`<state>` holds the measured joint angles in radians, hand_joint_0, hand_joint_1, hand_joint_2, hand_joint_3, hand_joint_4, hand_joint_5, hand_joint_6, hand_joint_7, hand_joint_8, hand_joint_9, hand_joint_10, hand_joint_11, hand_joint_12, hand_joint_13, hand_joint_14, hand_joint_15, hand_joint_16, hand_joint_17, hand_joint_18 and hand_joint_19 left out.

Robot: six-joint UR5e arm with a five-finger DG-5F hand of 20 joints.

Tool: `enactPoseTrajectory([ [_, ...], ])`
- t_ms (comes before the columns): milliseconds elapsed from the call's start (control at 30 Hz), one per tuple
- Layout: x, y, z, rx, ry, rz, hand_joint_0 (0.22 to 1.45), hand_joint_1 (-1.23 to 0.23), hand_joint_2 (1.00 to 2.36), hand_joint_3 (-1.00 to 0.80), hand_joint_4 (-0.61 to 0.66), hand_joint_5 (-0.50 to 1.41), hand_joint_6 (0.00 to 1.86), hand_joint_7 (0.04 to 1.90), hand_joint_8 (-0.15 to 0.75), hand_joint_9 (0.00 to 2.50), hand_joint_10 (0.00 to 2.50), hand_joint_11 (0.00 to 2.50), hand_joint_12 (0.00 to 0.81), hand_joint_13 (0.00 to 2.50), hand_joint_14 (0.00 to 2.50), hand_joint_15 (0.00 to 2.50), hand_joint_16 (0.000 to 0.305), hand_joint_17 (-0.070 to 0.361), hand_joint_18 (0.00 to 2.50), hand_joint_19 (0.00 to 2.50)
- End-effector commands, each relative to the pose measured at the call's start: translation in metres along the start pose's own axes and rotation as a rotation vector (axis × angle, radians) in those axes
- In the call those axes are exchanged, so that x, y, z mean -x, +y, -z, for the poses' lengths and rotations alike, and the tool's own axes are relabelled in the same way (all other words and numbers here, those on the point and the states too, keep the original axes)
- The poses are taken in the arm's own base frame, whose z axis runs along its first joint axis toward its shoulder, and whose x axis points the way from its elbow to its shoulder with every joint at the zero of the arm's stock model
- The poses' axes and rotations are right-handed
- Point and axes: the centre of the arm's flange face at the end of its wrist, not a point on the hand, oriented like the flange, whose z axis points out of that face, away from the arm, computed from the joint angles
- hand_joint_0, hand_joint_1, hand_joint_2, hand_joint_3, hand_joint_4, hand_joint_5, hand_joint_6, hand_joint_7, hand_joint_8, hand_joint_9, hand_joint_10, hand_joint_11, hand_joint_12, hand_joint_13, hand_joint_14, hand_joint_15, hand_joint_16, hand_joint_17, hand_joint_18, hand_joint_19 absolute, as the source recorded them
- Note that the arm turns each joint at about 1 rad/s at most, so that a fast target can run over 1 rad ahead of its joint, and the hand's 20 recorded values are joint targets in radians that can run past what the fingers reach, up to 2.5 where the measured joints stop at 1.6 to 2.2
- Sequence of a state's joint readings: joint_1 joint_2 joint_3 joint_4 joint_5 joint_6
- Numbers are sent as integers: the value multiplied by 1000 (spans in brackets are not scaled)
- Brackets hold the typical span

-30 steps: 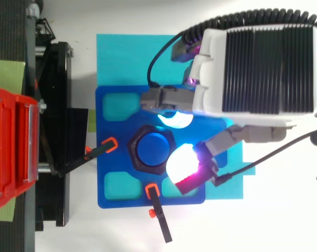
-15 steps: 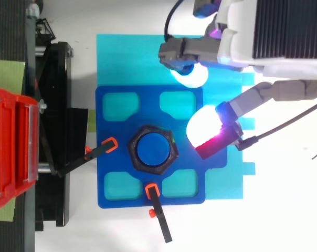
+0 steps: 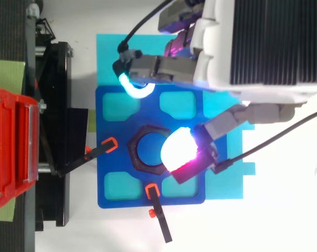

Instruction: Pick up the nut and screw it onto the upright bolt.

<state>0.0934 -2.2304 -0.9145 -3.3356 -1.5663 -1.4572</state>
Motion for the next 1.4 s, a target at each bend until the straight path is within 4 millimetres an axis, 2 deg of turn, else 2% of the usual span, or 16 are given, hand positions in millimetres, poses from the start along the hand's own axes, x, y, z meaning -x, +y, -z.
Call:
enactPoseTrajectory([
  [0,-9,10,-6,14,-24,-20,508,-339,1000,-500,176,-74,501,627,184,1195,0,0,145,930,0,0,18,40,659,100],
  [167,-16,22,-9,19,-20,-18,505,-336,1000,-500,178,-79,501,607,180,1131,0,0,146,893,0,0,17,39,610,76],
  [633,-26,32,-10,13,-4,-16,501,-332,1000,-500,188,-65,502,674,188,1094,0,0,155,876,0,0,18,41,576,68],
  [833,-25,32,-10,12,-4,-14,508,-329,1000,-500,207,-37,503,838,209,1131,0,0,157,905,0,0,18,40,600,83],
  [1033,-26,32,-10,13,2,-14,521,-337,1000,-500,212,-3,505,1077,226,1224,0,0,148,979,0,0,18,41,695,130],
  [1100,-26,30,-9,11,5,-15,527,-344,1000,-500,185,13,505,1189,236,1268,0,0,145,1017,0,0,17,38,735,148],
  [1367,-27,24,-6,5,24,-15,535,-351,1000,-500,87,58,505,1376,239,1399,0,0,133,1095,0,0,15,35,834,182],
])
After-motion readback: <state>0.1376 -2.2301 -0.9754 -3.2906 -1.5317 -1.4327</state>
